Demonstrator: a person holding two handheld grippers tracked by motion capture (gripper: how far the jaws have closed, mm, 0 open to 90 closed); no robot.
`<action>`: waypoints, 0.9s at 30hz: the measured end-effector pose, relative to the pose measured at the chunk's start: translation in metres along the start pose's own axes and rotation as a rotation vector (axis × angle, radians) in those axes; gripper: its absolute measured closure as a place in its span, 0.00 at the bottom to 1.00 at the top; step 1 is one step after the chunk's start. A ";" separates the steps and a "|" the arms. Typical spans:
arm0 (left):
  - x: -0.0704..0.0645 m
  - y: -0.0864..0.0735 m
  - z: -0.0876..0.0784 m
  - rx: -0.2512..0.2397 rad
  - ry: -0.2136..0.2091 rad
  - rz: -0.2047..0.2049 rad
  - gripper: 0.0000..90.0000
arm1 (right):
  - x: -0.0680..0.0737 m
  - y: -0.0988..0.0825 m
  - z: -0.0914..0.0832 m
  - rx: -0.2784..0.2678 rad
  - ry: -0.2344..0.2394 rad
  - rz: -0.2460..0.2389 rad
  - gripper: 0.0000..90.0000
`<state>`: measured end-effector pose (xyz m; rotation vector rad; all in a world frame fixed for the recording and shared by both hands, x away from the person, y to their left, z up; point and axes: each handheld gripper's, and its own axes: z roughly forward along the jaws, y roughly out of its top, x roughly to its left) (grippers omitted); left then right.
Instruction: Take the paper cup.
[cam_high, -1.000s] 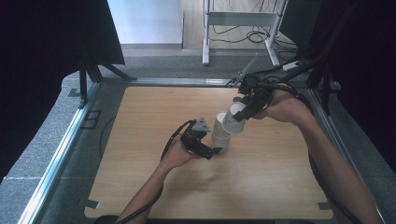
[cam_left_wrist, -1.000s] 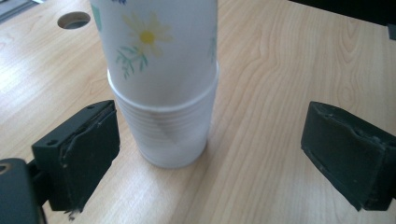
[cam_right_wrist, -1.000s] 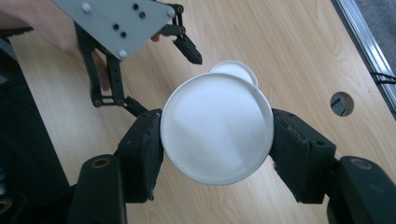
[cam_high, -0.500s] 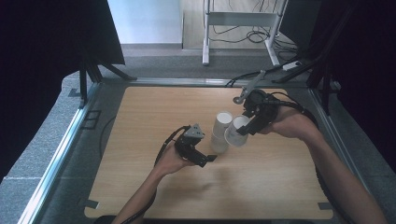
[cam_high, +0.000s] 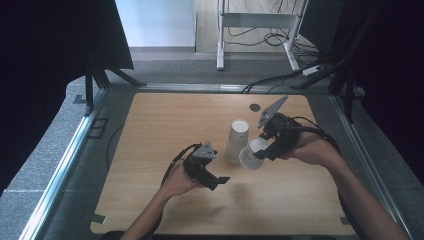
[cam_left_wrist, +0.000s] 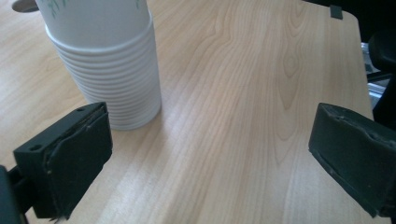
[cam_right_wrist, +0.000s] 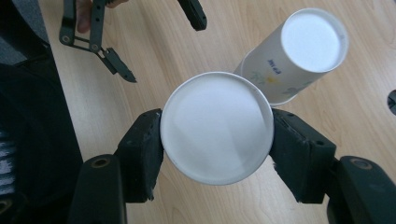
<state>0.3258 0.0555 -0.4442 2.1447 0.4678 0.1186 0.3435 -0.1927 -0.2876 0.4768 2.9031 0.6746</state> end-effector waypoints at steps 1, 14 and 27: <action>0.000 -0.002 -0.001 -0.003 -0.004 0.000 0.00 | 0.001 -0.002 0.002 -0.003 0.005 -0.002 0.41; -0.007 -0.020 -0.007 0.000 0.015 0.013 0.00 | 0.009 -0.017 0.025 -0.062 0.015 -0.008 0.41; -0.015 -0.025 -0.007 0.006 0.036 0.030 0.02 | 0.017 -0.029 0.048 -0.123 0.037 -0.021 0.41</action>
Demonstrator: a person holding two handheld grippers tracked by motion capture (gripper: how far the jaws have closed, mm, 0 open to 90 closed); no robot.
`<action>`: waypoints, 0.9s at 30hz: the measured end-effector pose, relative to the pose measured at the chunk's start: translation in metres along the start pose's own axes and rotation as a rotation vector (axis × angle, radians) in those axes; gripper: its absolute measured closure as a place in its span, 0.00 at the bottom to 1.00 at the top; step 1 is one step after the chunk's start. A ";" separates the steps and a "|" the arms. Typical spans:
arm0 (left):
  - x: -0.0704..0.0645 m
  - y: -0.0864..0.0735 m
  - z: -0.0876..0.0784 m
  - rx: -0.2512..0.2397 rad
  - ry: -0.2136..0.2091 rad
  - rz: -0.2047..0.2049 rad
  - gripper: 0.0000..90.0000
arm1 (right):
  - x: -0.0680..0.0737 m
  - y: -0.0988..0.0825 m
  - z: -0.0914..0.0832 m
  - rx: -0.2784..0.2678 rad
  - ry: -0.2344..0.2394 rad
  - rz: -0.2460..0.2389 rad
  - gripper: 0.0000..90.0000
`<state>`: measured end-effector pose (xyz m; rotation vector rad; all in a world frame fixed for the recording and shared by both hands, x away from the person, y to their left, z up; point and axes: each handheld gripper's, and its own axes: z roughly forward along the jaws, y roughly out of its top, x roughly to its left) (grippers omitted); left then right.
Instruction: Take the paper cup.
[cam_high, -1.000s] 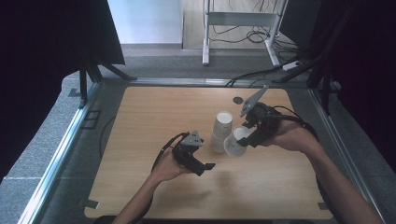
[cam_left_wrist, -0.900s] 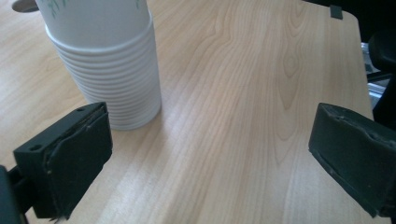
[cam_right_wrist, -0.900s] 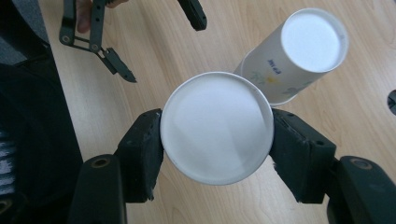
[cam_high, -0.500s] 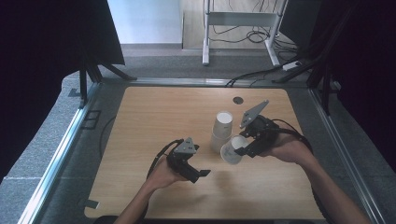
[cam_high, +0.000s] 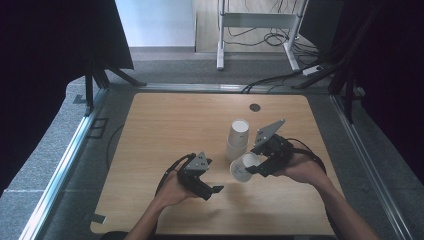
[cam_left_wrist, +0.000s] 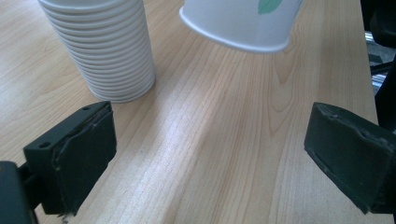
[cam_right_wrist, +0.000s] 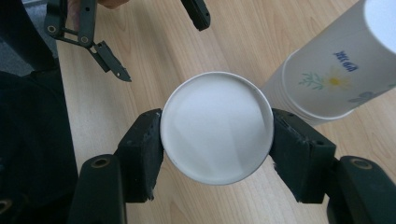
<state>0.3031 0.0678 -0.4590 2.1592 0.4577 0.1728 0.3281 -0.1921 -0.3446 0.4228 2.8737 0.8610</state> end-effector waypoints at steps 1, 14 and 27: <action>0.000 0.000 0.000 0.004 -0.001 0.003 0.02 | 0.001 -0.001 0.001 -0.002 0.000 0.002 0.41; -0.001 -0.005 0.003 0.003 -0.015 0.003 0.04 | 0.006 -0.023 0.019 -0.083 0.031 0.030 0.41; -0.003 -0.008 0.004 0.020 -0.045 0.035 0.04 | 0.014 -0.045 0.036 -0.216 0.039 0.036 0.42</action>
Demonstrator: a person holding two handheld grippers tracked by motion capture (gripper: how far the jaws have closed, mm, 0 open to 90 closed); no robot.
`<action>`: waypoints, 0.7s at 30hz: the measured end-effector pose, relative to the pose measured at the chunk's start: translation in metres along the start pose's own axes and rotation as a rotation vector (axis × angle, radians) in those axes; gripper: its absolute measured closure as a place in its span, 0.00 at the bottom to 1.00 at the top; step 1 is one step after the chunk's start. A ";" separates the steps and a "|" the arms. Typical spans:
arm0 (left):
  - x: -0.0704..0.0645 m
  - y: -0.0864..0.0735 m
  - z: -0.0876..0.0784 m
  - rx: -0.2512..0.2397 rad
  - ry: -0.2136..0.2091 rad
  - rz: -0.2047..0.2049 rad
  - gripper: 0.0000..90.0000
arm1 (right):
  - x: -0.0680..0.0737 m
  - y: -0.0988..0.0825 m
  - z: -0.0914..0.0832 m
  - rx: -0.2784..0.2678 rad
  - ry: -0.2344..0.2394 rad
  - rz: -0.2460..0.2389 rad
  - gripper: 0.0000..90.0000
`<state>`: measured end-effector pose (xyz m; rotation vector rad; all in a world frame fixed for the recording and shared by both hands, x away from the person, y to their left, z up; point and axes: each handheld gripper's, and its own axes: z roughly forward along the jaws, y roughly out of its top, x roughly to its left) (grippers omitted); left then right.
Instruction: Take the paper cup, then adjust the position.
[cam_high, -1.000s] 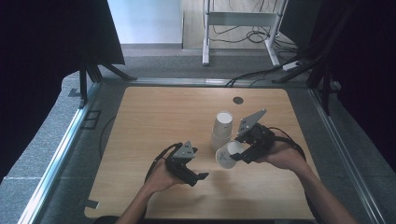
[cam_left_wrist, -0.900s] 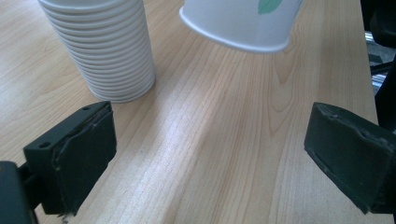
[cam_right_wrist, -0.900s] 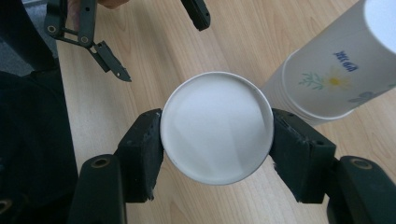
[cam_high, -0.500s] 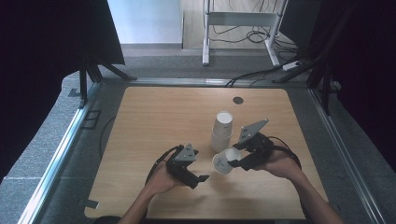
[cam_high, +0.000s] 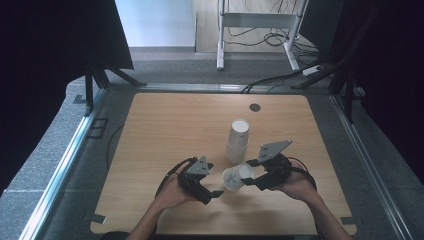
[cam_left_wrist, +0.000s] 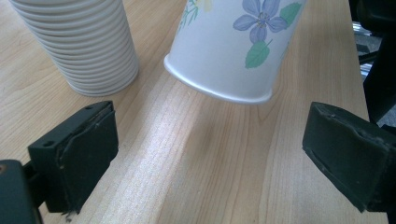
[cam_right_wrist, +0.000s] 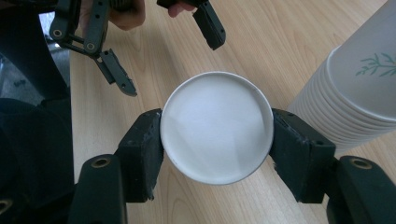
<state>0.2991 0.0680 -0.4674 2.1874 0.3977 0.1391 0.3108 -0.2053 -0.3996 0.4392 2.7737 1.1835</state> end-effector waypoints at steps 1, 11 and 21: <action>0.000 0.000 0.000 -0.001 -0.003 0.001 0.04 | 0.000 -0.002 0.000 -0.012 -0.001 0.002 0.42; 0.000 -0.002 0.000 -0.011 -0.029 0.013 0.03 | 0.001 -0.014 0.007 -0.071 0.020 0.000 0.42; 0.003 -0.004 0.003 0.003 -0.029 0.013 0.03 | 0.001 -0.025 0.016 -0.145 0.059 0.002 0.42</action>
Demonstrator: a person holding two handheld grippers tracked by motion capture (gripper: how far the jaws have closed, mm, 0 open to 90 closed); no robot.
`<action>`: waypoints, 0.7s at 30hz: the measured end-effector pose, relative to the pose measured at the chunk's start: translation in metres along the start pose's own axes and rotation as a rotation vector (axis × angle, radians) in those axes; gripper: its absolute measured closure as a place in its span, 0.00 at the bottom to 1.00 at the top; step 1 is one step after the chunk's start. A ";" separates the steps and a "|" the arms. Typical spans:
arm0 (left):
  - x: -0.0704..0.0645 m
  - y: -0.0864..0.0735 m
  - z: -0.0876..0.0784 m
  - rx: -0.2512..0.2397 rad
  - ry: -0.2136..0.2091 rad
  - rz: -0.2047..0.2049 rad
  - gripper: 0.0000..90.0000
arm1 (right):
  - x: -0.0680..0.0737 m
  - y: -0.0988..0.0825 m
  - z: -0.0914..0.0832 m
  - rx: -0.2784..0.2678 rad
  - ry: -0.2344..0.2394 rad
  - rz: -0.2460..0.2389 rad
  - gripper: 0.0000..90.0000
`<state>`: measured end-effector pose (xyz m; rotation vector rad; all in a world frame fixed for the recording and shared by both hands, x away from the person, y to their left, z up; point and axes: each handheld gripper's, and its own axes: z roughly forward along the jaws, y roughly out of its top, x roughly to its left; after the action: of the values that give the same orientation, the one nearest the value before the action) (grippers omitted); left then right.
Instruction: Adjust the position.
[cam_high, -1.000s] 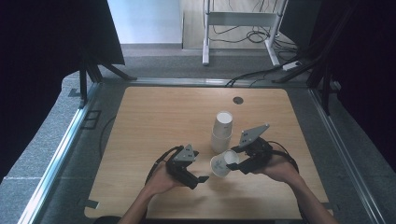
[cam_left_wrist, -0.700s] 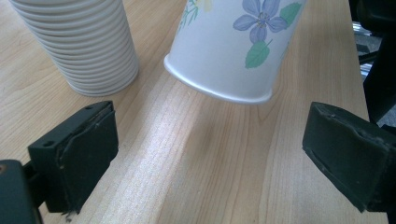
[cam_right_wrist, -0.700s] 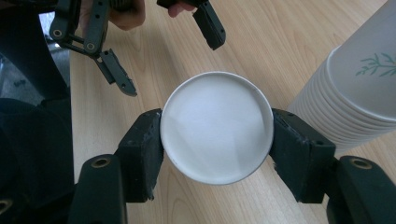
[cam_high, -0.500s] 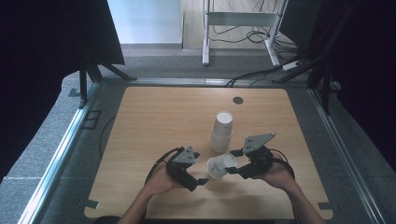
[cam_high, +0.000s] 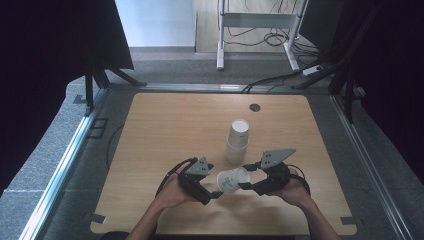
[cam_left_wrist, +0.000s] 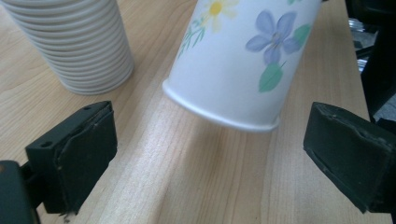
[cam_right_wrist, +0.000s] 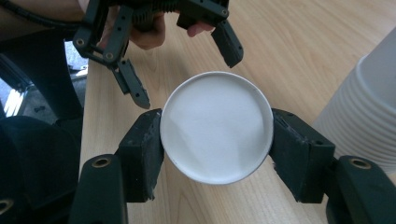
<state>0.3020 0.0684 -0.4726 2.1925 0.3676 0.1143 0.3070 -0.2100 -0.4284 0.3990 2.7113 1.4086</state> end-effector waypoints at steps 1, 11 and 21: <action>0.000 0.000 0.000 0.000 -0.003 0.001 0.03 | 0.000 -0.001 0.000 -0.004 -0.001 0.001 0.42; 0.001 -0.003 0.004 -0.027 -0.056 0.011 0.05 | -0.003 -0.009 0.001 -0.070 0.045 0.029 0.42; -0.003 -0.004 0.014 -0.018 -0.085 0.053 0.08 | -0.003 -0.011 0.003 -0.098 0.075 0.036 0.42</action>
<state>0.3016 0.0585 -0.4841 2.1824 0.2606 0.0531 0.3086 -0.2139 -0.4392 0.3990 2.6913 1.5898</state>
